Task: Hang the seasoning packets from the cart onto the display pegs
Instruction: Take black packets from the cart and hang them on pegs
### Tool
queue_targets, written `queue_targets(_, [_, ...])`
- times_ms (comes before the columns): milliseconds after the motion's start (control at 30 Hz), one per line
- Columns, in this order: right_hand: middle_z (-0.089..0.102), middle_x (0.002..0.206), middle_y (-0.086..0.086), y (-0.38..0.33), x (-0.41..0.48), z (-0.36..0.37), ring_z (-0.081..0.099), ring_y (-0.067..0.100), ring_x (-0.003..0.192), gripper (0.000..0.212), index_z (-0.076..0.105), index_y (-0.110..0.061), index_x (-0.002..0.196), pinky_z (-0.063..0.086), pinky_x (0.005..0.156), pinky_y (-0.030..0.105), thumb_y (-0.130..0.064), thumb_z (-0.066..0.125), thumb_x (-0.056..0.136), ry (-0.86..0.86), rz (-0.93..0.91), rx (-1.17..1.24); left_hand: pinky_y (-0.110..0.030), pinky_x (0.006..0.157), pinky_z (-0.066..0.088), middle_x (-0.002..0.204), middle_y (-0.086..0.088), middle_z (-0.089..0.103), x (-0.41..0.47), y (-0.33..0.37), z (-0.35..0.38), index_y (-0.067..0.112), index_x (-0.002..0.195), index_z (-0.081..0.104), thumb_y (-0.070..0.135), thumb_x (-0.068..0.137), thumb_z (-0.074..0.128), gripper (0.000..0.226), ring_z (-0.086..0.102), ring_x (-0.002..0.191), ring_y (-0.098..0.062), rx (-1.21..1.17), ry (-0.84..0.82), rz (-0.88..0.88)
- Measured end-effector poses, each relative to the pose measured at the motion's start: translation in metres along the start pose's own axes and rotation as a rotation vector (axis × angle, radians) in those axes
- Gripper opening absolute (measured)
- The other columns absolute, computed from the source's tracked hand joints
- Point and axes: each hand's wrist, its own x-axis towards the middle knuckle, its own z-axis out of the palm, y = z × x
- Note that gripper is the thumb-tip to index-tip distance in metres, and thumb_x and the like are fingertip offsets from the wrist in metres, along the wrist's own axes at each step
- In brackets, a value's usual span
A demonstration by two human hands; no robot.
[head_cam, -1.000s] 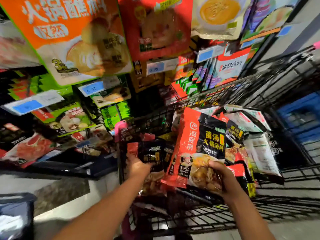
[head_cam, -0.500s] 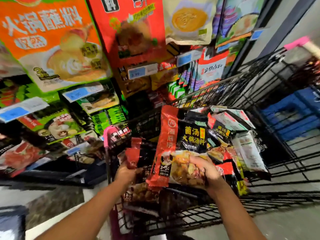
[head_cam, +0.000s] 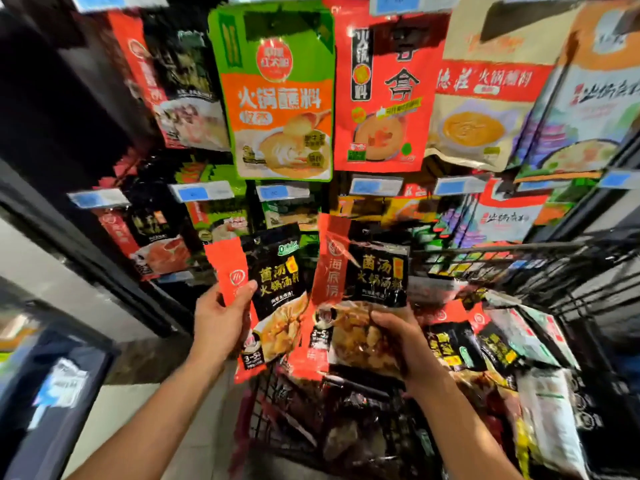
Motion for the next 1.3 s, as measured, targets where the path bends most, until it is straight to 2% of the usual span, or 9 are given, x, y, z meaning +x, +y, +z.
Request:
queue_targets(100, [0.074, 0.114, 0.02, -0.006, 0.01, 0.036, 0.074, 0.037, 0.098, 0.084, 0.054, -0.01, 0.131, 0.062, 0.074, 0.045, -0.028, 0.089, 0.057, -0.071, 0.018, -0.02, -0.029, 0.049, 0.036, 0.046, 0.013, 0.053, -0.01, 0.025, -0.03, 0.008, 0.076, 0.06, 0.024, 0.095, 0.072, 0.027, 0.046, 0.04, 0.001, -0.027, 0.053, 0.0])
queue_targets(300, [0.073, 0.068, 0.006, -0.018, 0.021, 0.128, 0.072, 0.017, 0.059, 0.011, 0.064, -0.005, 0.094, 0.059, 0.05, 0.029, -0.006, 0.067, 0.084, -0.224, 0.007, 0.034, -0.035, 0.06, 0.046, 0.059, 0.01, 0.067, -0.002, 0.055, -0.112, 0.023, 0.078, 0.069, 0.037, 0.095, 0.069, 0.022, 0.06, 0.056, -0.008, 0.016, 0.264, 0.018])
queue_targets(433, [0.075, 0.085, 0.011, -0.015, 0.032, 0.18, 0.075, 0.024, 0.072, 0.052, 0.06, -0.009, 0.118, 0.061, 0.057, 0.034, -0.018, 0.073, 0.069, -0.232, 0.004, -0.004, -0.024, 0.063, 0.058, 0.066, 0.004, 0.074, 0.025, 0.066, -0.15, 0.015, 0.086, 0.06, 0.025, 0.102, 0.058, 0.019, 0.06, 0.044, 0.0, -0.113, 0.262, -0.086])
queue_targets(600, [0.074, 0.102, 0.021, -0.011, 0.047, 0.219, 0.074, 0.033, 0.081, 0.089, 0.066, -0.003, 0.126, 0.063, 0.067, 0.039, -0.03, 0.094, 0.045, -0.199, 0.026, 0.001, -0.024, 0.055, 0.051, 0.088, -0.014, 0.076, 0.083, 0.036, -0.199, 0.004, 0.119, 0.066, 0.023, 0.104, 0.055, 0.026, 0.068, 0.058, -0.014, -0.247, 0.292, -0.182])
queue_targets(767, [0.072, 0.12, 0.023, -0.009, 0.051, 0.239, 0.072, 0.04, 0.101, 0.125, 0.057, -0.005, 0.134, 0.063, 0.072, 0.045, -0.039, 0.099, 0.021, -0.061, 0.047, 0.035, -0.052, 0.094, 0.056, 0.102, -0.003, 0.079, 0.132, 0.033, -0.225, 0.025, 0.117, 0.072, 0.061, 0.087, 0.066, 0.047, 0.076, 0.095, -0.024, -0.194, 0.19, -0.155])
queue_targets(867, [0.07, 0.125, 0.021, -0.012, 0.047, 0.253, 0.069, 0.043, 0.11, 0.128, 0.053, -0.002, 0.138, 0.063, 0.069, 0.043, -0.042, 0.1, 0.025, -0.04, -0.007, 0.077, -0.049, 0.099, 0.053, 0.103, 0.0, 0.079, 0.153, 0.069, -0.228, 0.025, 0.108, 0.073, 0.05, 0.097, 0.062, 0.03, 0.074, 0.1, -0.022, -0.145, 0.137, -0.045])
queue_targets(967, [0.073, 0.12, 0.021, -0.019, 0.037, 0.271, 0.076, 0.035, 0.093, 0.096, 0.062, -0.006, 0.132, 0.063, 0.065, 0.039, -0.043, 0.092, 0.049, -0.074, -0.073, 0.088, -0.052, 0.098, 0.052, 0.099, -0.004, 0.077, 0.171, 0.108, -0.226, 0.027, 0.096, 0.071, 0.043, 0.1, 0.062, 0.019, 0.072, 0.096, -0.022, -0.146, 0.147, 0.064])
queue_targets(1133, [0.076, 0.113, 0.017, -0.027, 0.025, 0.29, 0.076, 0.034, 0.096, 0.039, 0.071, -0.016, 0.124, 0.064, 0.068, 0.038, -0.03, 0.065, 0.087, -0.222, -0.161, 0.11, -0.045, 0.1, 0.054, 0.107, 0.001, 0.077, 0.198, 0.16, -0.229, 0.028, 0.112, 0.07, 0.043, 0.1, 0.062, 0.021, 0.073, 0.104, -0.023, -0.241, 0.091, 0.155])
queue_targets(1300, [0.077, 0.107, 0.018, -0.053, 0.009, 0.318, 0.077, 0.029, 0.089, 0.039, 0.077, -0.006, 0.113, 0.063, 0.068, 0.033, -0.019, 0.044, 0.095, -0.32, -0.251, 0.141, -0.05, 0.103, 0.053, 0.11, -0.004, 0.077, 0.217, 0.198, -0.23, 0.023, 0.116, 0.07, 0.043, 0.099, 0.062, 0.028, 0.072, 0.106, -0.025, -0.284, 0.067, 0.217])
